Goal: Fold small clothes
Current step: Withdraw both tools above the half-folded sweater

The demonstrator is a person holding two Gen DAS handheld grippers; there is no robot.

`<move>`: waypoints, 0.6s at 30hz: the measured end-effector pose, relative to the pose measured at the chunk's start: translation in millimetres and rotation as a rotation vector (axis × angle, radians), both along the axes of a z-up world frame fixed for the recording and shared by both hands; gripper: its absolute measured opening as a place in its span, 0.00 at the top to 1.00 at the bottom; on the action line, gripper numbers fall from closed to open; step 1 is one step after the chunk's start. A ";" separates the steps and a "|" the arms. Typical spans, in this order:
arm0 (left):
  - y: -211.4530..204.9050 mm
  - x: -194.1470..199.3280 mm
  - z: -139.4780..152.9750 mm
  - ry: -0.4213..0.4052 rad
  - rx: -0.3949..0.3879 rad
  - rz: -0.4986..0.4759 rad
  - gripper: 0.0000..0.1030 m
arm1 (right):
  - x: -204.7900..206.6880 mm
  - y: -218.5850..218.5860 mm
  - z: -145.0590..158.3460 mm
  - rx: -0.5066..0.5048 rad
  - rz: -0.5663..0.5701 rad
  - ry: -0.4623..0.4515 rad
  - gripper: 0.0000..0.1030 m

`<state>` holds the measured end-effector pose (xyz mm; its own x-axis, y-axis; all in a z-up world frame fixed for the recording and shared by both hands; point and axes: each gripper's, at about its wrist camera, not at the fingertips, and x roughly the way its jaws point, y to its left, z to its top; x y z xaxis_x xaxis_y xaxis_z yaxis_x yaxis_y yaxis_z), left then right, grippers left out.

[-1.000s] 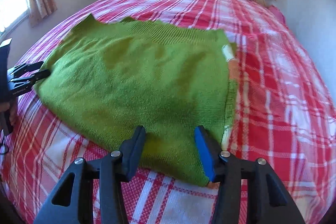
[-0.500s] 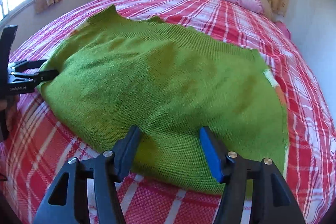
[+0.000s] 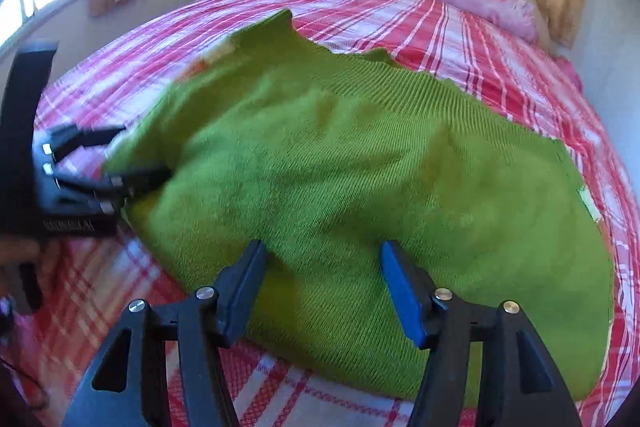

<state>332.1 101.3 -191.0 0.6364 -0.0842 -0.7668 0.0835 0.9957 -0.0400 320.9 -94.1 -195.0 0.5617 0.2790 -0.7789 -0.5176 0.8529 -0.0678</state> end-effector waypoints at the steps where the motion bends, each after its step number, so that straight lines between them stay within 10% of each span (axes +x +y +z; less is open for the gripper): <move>1: 1.0 -0.3 0.2 0.000 -0.007 0.000 0.06 | -4.8 -2.2 -1.2 0.000 0.003 -0.012 0.41; 18: 27.0 -27.5 5.8 -0.009 -0.128 0.052 0.00 | -32.8 -13.6 12.5 -0.023 0.013 -0.038 0.41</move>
<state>304.5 128.3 -185.3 0.6496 -0.1476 -0.7458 0.0330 0.9855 -0.1663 288.1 -107.7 -182.5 0.5876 0.2692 -0.7631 -0.5257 0.8439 -0.1071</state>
